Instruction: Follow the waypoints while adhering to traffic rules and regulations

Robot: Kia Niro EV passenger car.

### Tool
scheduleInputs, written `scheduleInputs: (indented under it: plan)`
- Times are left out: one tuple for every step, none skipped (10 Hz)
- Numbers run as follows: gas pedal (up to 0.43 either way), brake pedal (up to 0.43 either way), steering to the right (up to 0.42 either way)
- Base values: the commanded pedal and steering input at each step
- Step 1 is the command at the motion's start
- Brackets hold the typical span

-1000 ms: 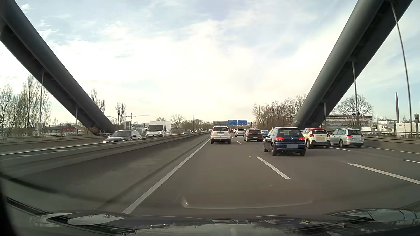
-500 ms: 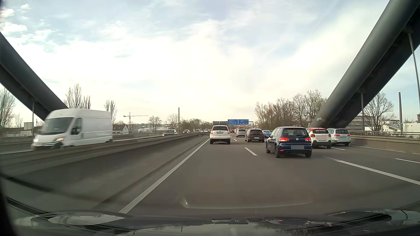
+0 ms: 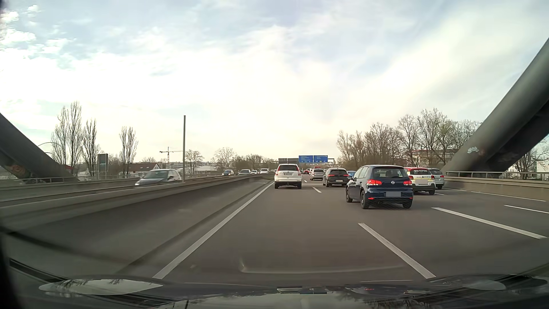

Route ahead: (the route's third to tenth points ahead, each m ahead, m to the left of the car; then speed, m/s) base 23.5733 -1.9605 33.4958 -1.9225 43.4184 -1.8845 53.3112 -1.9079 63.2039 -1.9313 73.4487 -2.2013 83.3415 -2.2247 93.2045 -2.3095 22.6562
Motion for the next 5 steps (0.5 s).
scheduleInputs:
  plan:
    - [0.0,0.0,-0.003]
    - [0.0,0.0,-0.003]
    - [0.0,0.0,-0.003]
    - [0.0,0.0,-0.002]
    - [0.0,0.0,-0.002]
